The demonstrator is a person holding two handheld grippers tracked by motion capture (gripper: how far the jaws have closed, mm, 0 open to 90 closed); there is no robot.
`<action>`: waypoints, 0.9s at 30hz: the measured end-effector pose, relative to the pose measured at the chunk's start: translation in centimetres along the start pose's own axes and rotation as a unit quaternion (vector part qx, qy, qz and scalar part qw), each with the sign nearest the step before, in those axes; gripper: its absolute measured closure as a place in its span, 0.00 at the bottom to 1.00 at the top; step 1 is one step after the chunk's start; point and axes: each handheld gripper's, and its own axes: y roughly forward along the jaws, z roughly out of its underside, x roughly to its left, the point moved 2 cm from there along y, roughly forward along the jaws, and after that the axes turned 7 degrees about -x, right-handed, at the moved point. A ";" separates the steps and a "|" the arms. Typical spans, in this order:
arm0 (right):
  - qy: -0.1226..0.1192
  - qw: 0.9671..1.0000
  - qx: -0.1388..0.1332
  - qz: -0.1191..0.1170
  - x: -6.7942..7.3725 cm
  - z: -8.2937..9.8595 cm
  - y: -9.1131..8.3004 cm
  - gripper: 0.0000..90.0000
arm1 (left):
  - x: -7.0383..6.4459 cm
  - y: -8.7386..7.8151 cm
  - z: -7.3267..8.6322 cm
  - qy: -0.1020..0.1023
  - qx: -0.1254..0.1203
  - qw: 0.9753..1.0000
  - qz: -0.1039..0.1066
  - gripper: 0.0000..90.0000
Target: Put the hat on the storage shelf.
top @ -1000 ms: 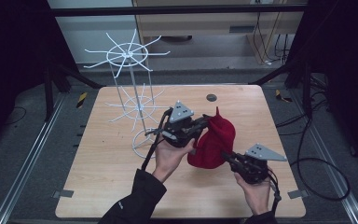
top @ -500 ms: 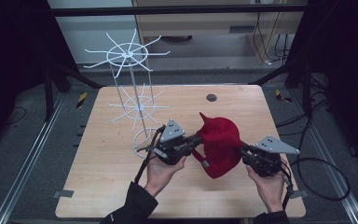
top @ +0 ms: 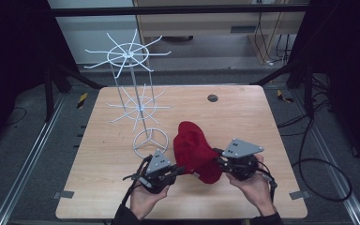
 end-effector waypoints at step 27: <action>0.032 0.996 -0.009 -0.077 2.9 2.7 4.7 0.50 | 3.9 -0.9 7.1 -0.034 0.087 0.994 -0.062 0.70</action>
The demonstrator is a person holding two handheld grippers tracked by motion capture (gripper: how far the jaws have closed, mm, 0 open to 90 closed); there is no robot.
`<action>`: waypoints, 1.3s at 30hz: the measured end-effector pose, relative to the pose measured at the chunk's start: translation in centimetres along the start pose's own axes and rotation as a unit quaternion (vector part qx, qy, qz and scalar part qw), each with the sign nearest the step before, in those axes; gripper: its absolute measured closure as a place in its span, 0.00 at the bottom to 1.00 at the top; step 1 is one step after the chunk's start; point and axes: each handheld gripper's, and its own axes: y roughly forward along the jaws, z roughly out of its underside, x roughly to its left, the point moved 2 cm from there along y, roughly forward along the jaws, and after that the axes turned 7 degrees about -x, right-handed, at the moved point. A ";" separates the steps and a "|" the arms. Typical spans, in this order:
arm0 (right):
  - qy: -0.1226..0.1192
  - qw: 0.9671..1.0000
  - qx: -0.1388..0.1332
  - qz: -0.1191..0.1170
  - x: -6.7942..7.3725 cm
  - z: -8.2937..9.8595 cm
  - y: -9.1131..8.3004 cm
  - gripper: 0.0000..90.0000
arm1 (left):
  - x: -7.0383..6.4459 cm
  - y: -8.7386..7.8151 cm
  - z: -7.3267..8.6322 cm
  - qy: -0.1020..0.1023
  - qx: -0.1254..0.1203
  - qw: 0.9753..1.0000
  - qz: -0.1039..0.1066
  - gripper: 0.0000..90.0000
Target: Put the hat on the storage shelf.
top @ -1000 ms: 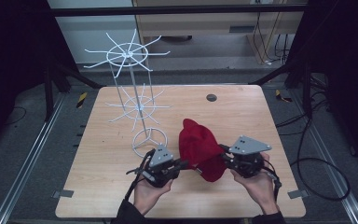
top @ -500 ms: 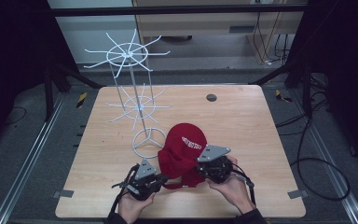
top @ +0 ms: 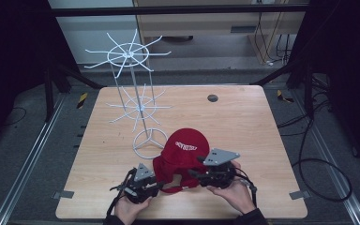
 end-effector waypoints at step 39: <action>0.135 0.985 0.059 0.094 -5.9 4.3 2.1 0.98 | 0.6 3.7 -5.0 0.020 -0.033 0.999 -0.007 0.97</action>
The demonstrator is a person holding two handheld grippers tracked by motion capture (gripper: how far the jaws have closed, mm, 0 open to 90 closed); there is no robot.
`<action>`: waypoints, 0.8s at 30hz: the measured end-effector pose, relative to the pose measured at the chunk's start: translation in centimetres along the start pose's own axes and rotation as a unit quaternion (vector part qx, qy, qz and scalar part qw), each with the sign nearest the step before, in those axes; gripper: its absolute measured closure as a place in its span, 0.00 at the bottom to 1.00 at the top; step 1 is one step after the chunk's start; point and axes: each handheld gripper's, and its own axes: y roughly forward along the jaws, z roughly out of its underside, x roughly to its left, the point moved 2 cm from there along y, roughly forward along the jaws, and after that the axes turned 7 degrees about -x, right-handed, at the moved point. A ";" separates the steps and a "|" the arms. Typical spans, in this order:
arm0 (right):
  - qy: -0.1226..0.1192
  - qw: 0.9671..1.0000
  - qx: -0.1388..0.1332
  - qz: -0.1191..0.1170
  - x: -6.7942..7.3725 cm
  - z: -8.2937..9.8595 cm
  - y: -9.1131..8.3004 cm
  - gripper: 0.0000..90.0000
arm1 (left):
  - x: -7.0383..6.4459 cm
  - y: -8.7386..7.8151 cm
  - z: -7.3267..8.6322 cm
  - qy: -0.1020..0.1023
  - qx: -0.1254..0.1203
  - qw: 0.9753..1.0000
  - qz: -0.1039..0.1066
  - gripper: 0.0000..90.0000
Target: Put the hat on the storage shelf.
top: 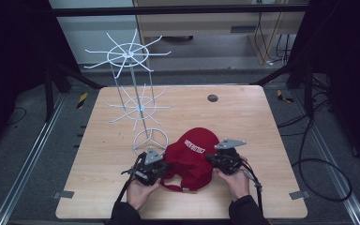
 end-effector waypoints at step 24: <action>-0.002 0.999 -0.038 0.024 0.2 4.3 -7.5 0.88 | -1.2 3.8 -4.3 0.031 -0.009 0.999 0.019 0.69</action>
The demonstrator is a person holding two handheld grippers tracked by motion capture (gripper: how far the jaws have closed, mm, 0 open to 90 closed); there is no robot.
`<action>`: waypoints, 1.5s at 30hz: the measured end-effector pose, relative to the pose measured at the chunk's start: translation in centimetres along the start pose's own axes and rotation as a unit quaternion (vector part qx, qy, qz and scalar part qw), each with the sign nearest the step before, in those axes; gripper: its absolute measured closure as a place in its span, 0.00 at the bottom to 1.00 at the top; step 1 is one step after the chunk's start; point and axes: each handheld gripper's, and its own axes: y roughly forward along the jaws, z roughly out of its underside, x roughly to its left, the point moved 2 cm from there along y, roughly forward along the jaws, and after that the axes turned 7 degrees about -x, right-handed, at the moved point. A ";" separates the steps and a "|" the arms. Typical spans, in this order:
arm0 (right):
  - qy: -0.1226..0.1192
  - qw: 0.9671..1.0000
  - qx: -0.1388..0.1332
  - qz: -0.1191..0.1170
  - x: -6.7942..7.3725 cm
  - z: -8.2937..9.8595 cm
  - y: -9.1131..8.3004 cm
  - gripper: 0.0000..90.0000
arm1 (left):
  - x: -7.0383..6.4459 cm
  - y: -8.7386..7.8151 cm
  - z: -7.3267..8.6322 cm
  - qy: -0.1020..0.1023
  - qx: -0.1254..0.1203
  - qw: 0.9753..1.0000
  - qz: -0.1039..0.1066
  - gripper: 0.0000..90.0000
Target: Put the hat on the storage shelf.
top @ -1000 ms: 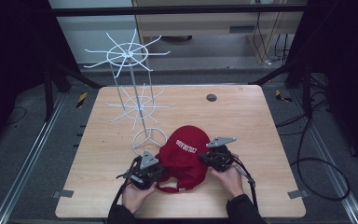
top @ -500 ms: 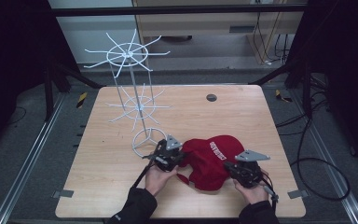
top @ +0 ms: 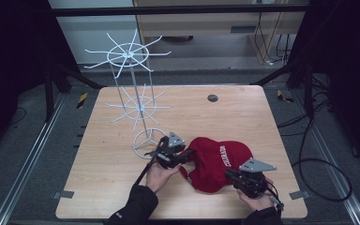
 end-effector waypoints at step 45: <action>-0.049 0.998 0.004 -0.026 2.7 -6.4 6.5 0.92 | 10.3 -15.3 11.2 -0.095 -0.014 0.986 -0.137 0.48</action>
